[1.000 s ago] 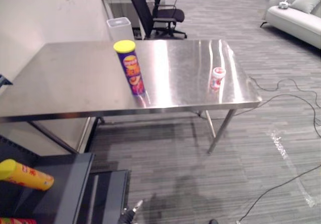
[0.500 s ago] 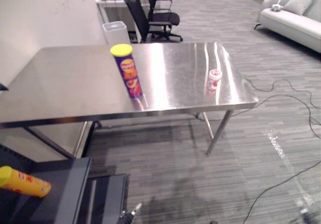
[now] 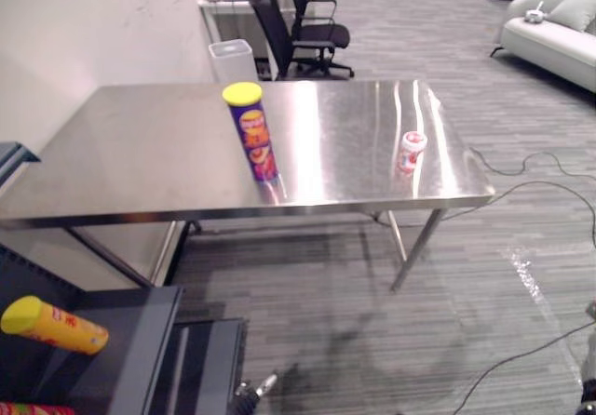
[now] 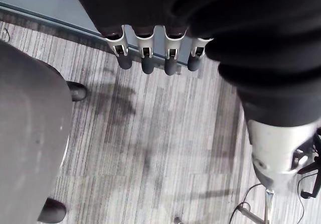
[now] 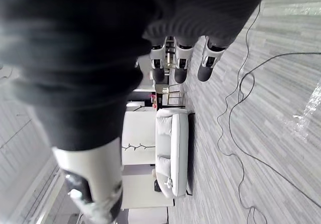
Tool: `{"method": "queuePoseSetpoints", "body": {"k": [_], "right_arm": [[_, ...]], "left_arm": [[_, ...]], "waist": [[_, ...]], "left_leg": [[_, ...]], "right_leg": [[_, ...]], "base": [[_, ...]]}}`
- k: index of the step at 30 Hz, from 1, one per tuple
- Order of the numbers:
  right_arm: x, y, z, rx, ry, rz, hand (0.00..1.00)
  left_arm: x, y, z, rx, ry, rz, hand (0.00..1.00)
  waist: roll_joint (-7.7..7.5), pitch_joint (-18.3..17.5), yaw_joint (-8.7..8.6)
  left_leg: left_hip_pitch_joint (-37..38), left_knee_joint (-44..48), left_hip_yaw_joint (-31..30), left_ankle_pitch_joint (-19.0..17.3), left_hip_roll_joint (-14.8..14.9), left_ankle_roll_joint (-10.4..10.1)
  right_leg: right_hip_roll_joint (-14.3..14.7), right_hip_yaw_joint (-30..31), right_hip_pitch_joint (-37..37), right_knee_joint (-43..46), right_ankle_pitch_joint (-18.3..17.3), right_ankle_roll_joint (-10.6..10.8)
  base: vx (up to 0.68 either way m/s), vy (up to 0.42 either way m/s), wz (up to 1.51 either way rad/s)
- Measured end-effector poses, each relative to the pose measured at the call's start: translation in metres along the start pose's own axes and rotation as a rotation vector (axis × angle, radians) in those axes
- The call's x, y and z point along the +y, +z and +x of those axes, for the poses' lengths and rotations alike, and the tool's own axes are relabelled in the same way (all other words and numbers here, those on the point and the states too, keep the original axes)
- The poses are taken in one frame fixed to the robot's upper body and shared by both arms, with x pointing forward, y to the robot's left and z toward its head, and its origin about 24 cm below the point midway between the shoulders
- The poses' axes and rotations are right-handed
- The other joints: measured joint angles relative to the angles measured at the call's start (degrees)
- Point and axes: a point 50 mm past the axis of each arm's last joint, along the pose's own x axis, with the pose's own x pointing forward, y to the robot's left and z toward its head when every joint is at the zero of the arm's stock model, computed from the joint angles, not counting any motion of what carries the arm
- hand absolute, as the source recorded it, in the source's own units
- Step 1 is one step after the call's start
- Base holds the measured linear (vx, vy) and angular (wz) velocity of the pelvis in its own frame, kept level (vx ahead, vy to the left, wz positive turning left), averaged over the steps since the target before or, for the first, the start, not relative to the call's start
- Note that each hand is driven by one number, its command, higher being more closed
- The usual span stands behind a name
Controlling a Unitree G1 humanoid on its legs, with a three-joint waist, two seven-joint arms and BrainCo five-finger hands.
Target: Put the gum and the chips on the shelf.
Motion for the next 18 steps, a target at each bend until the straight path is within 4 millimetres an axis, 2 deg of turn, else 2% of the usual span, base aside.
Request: {"method": "queuePoseSetpoints", "body": {"k": [4,5,7,8,10,11,12,13,15,16,18], "right_arm": [[0.038,0.026,0.013,-0.073,0.137,-0.062,0.00],[0.048,0.033,0.018,-0.090,0.175,-0.098,0.00],[0.064,0.045,0.024,-0.111,0.215,-0.104,0.00],[0.072,0.051,0.025,-0.127,0.243,-0.110,0.00],[0.087,0.062,0.027,-0.154,0.292,-0.123,0.00],[0.097,0.068,0.028,-0.164,0.320,-0.124,0.00],[0.106,0.074,0.028,-0.179,0.346,-0.119,0.00],[0.112,0.079,0.028,-0.192,0.360,-0.123,0.00],[0.118,0.089,0.029,-0.222,0.377,-0.133,0.00],[0.121,0.094,0.030,-0.238,0.384,-0.142,0.00],[0.132,0.107,0.029,-0.281,0.405,-0.158,0.00]], "left_arm": [[-0.002,0.004,0.000,-0.016,-0.022,0.034,0.00],[-0.003,0.005,0.000,-0.024,-0.027,0.038,0.00],[-0.004,0.007,0.001,-0.034,-0.034,0.041,0.00],[-0.005,0.008,0.001,-0.043,-0.038,0.042,0.00],[-0.007,0.011,0.001,-0.060,-0.048,0.045,0.00],[-0.008,0.012,0.001,-0.068,-0.051,0.041,0.00],[-0.008,0.014,0.001,-0.073,-0.052,0.039,0.00],[-0.009,0.015,0.001,-0.081,-0.055,0.038,0.00],[-0.010,0.019,0.001,-0.098,-0.059,0.037,0.00],[-0.011,0.021,0.001,-0.107,-0.063,0.032,0.00],[-0.012,0.025,0.002,-0.125,-0.067,0.032,0.00]], "waist": [[0.46,0.4,0.02],[0.19,0.8,0.09],[0.80,1.1,0.29],[0.46,1.7,0.38],[1.04,2.3,0.40],[0.65,2.8,0.52],[1.16,3.0,0.52],[0.72,3.8,0.52],[1.35,4.6,0.48],[0.86,5.3,0.55],[1.20,6.0,0.63]], "left_leg": [[-1.2,0.1,-0.5,0.2,-0.1,0.2],[-1.5,0.1,-0.6,0.3,-0.1,0.2],[-2.0,0.2,-0.7,0.4,-0.1,0.3],[-2.2,0.2,-0.7,0.4,-0.1,0.3],[-2.9,0.3,-1.0,0.4,-0.1,0.3],[-3.4,0.3,-1.1,0.5,-0.1,0.3],[-3.9,0.5,-1.2,0.5,-0.1,0.3],[-4.0,0.5,-1.5,0.5,-0.1,0.3],[-4.9,0.8,-2.6,0.5,-0.1,0.3],[-5.2,0.9,-2.9,0.5,-0.1,0.3],[-6.3,1.3,-3.7,0.5,-0.1,0.4]], "right_leg": [[0.0,0.1,-0.9,0.1,0.0,0.0],[0.0,0.1,-1.1,0.1,0.0,0.0],[-0.1,0.1,-1.6,0.2,0.0,0.0],[-0.1,0.1,-1.8,0.2,0.0,0.0],[-0.1,0.0,-2.2,0.2,0.0,0.0],[-0.1,0.0,-2.6,0.2,0.1,-0.1],[-0.1,-0.1,-3.0,0.2,0.1,-0.1],[-0.1,-0.1,-3.0,0.2,0.1,-0.2],[-0.1,-0.2,-3.0,0.2,0.3,-0.4],[-0.1,-0.2,-3.2,0.2,0.6,-0.8],[0.0,-0.2,-3.9,0.2,1.3,-1.6]], "base": [[0.00,0.002,0.05],[0.00,-0.011,0.04],[0.00,-0.005,0.02],[-0.01,-0.009,0.04],[-0.01,-0.006,0.06],[0.02,-0.005,0.05],[0.02,-0.005,0.07],[0.03,-0.005,0.10],[0.03,0.007,0.24],[0.04,0.014,0.25],[0.03,0.014,0.13]]}}
